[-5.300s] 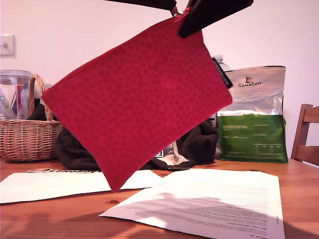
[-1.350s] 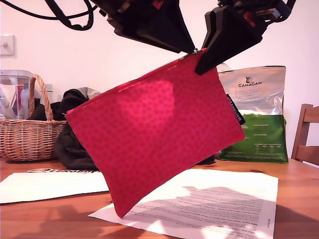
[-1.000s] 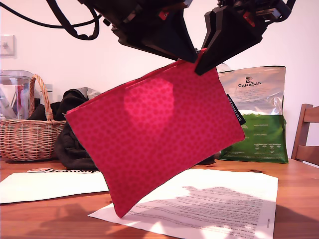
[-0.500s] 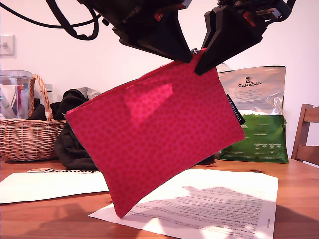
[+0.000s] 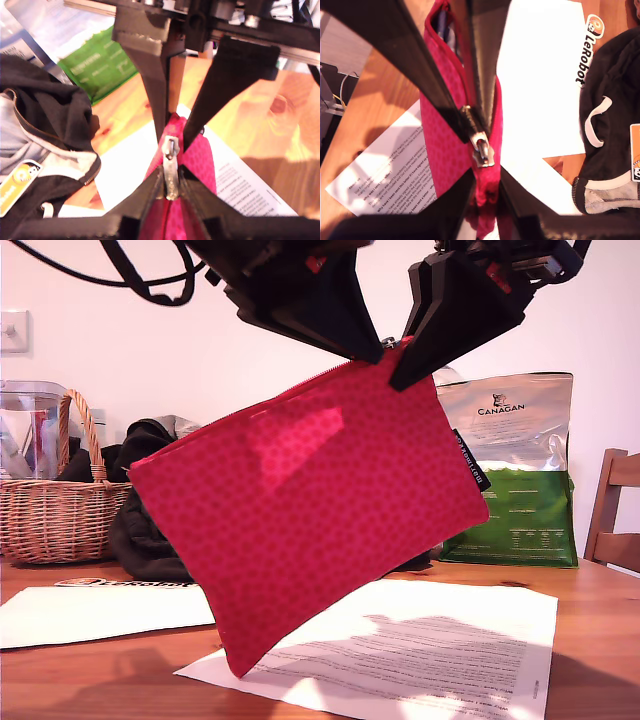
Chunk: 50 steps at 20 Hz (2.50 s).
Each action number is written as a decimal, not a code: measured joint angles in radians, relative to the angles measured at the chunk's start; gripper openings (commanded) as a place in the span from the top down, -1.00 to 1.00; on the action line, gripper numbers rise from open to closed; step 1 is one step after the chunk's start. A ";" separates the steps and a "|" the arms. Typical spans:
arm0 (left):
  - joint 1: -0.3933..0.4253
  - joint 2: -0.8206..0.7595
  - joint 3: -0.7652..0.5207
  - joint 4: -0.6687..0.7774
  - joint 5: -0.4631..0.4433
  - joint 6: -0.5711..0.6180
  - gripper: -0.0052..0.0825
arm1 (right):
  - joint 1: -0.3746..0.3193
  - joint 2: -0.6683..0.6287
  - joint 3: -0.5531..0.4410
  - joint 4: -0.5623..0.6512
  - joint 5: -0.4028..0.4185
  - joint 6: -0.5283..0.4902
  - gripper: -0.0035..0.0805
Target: Close the zipper in the zip bag in front of you
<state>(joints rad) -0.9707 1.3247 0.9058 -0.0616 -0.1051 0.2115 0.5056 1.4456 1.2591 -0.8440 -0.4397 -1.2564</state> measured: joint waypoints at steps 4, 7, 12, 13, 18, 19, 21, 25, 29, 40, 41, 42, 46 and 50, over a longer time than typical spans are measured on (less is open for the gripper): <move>0.005 0.000 0.010 -0.034 -0.001 0.000 0.93 | 0.001 0.000 0.000 0.001 0.003 0.000 0.94; 0.005 0.000 0.015 -0.045 -0.001 0.000 0.93 | 0.001 0.000 0.000 0.001 0.002 0.000 0.94; 0.011 -0.001 0.023 -0.069 0.000 0.000 0.93 | -0.008 0.000 0.000 -0.003 -0.002 0.000 0.94; 0.013 -0.002 0.024 -0.072 0.001 0.000 0.93 | -0.013 0.000 0.000 -0.002 -0.004 0.000 0.94; 0.026 -0.006 0.029 -0.106 0.002 0.003 0.93 | -0.027 0.000 0.000 -0.003 -0.010 0.000 0.94; 0.031 -0.008 0.029 -0.116 0.002 0.004 0.93 | -0.032 0.000 0.000 -0.003 -0.010 0.000 0.94; 0.036 -0.008 0.029 -0.127 0.001 0.004 0.93 | -0.041 0.000 0.000 -0.003 -0.011 0.000 0.94; 0.036 -0.008 0.029 -0.134 0.000 0.004 0.93 | -0.046 0.000 0.000 -0.004 -0.014 -0.001 0.94; 0.036 -0.026 0.031 -0.181 0.000 0.011 0.93 | -0.055 0.000 0.000 -0.006 -0.022 0.000 0.94; 0.061 -0.080 0.026 -0.221 0.001 0.009 0.93 | -0.110 0.000 0.000 -0.001 0.002 0.000 0.94; 0.061 -0.080 0.026 -0.187 0.015 -0.005 0.89 | -0.108 0.000 0.000 -0.002 0.001 0.000 0.94; 0.061 -0.080 0.026 -0.160 0.032 -0.037 0.80 | -0.104 0.000 0.000 -0.002 0.001 0.000 0.94; 0.061 -0.076 0.026 -0.141 0.098 -0.052 0.54 | -0.104 0.000 0.000 -0.002 0.001 0.000 0.94; 0.061 -0.015 0.026 -0.084 0.120 -0.052 0.54 | -0.089 0.000 0.000 -0.002 -0.006 0.000 0.94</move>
<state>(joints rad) -0.9096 1.3094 0.9318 -0.1455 0.0147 0.1596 0.4164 1.4460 1.2594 -0.8455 -0.4461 -1.2568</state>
